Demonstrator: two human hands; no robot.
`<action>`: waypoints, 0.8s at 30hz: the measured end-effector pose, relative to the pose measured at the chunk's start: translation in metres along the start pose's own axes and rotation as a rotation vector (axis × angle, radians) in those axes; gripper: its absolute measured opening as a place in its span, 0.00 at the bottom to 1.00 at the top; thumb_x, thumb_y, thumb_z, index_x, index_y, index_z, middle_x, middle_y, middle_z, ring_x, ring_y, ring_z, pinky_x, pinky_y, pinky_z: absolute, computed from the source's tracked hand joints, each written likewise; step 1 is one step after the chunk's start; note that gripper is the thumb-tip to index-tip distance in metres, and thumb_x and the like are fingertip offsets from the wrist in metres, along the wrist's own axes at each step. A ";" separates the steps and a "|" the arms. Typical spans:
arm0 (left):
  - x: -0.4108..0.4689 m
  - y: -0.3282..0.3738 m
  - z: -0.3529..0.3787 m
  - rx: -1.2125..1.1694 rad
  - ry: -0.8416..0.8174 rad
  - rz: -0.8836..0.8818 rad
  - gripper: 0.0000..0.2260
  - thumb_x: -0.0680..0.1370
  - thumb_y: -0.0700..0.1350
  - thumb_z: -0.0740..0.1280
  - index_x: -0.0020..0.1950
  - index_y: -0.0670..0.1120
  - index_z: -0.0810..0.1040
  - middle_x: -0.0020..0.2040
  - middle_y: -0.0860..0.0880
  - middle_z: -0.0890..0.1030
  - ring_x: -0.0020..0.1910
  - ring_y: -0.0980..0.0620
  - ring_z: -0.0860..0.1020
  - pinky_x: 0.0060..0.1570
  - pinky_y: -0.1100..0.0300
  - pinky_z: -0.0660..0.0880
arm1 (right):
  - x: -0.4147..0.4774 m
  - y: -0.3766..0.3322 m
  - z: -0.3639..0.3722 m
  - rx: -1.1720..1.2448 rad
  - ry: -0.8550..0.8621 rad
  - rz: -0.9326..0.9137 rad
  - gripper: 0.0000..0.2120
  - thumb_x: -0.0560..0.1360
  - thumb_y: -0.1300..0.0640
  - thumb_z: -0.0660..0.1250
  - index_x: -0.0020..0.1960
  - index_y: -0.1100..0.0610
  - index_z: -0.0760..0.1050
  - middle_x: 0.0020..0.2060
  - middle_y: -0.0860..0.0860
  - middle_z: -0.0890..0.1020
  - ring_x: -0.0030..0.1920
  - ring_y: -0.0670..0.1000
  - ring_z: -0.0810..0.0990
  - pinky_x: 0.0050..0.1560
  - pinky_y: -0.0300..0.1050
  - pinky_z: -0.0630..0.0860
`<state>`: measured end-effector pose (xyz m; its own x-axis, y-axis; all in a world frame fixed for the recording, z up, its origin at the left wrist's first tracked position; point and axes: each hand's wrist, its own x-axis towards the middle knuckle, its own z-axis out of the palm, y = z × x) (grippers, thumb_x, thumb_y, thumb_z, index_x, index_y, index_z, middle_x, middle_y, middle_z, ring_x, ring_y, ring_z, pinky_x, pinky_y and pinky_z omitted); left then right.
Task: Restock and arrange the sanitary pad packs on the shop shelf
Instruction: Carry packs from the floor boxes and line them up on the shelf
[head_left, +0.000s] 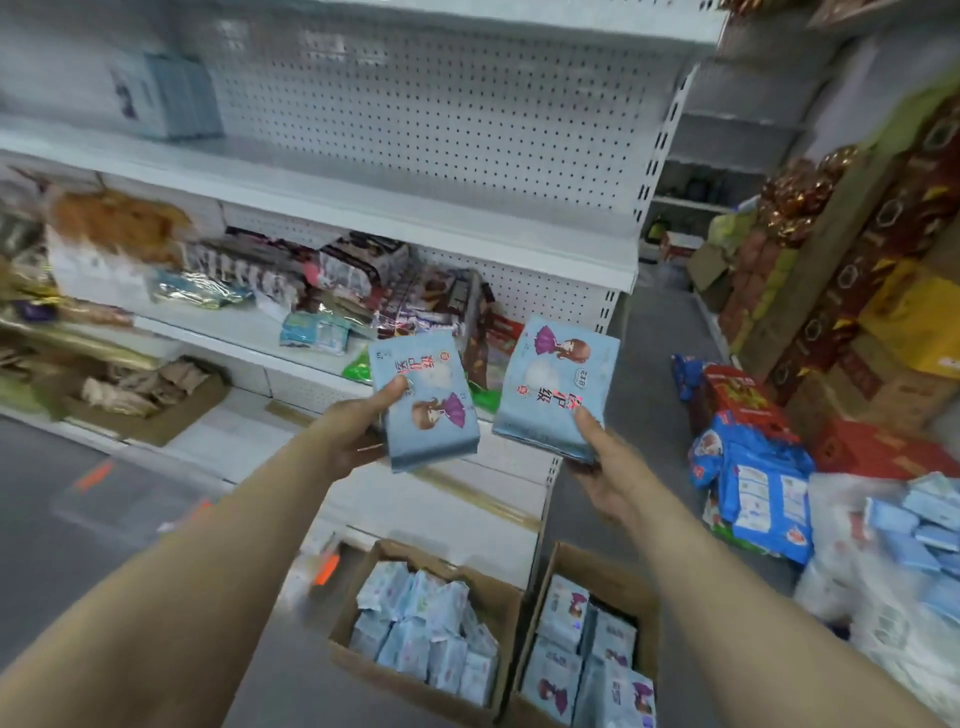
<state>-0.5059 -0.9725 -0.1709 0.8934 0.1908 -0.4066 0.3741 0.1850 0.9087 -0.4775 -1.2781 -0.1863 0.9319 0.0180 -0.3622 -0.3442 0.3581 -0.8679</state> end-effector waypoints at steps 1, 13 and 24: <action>-0.002 0.011 -0.013 -0.020 0.014 0.023 0.22 0.75 0.58 0.72 0.59 0.43 0.79 0.53 0.42 0.84 0.46 0.47 0.83 0.43 0.56 0.79 | 0.000 -0.004 0.018 -0.012 -0.019 -0.013 0.28 0.68 0.51 0.78 0.65 0.57 0.78 0.57 0.54 0.85 0.57 0.52 0.82 0.52 0.43 0.78; 0.015 0.134 -0.209 -0.221 0.147 0.186 0.20 0.72 0.57 0.75 0.56 0.44 0.80 0.48 0.41 0.85 0.45 0.44 0.83 0.45 0.51 0.81 | 0.018 -0.025 0.275 -0.018 -0.163 -0.110 0.19 0.71 0.56 0.76 0.60 0.57 0.79 0.51 0.53 0.86 0.53 0.51 0.83 0.52 0.43 0.80; 0.075 0.234 -0.354 -0.318 0.175 0.193 0.16 0.74 0.55 0.74 0.53 0.45 0.78 0.41 0.45 0.85 0.41 0.44 0.82 0.35 0.51 0.81 | 0.070 -0.036 0.472 0.007 -0.188 -0.168 0.12 0.73 0.53 0.76 0.54 0.56 0.80 0.44 0.51 0.87 0.51 0.50 0.83 0.51 0.44 0.79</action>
<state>-0.4393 -0.5738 -0.0222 0.8734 0.4076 -0.2664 0.0839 0.4130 0.9069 -0.3463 -0.8485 -0.0201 0.9811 0.1307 -0.1430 -0.1825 0.3770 -0.9081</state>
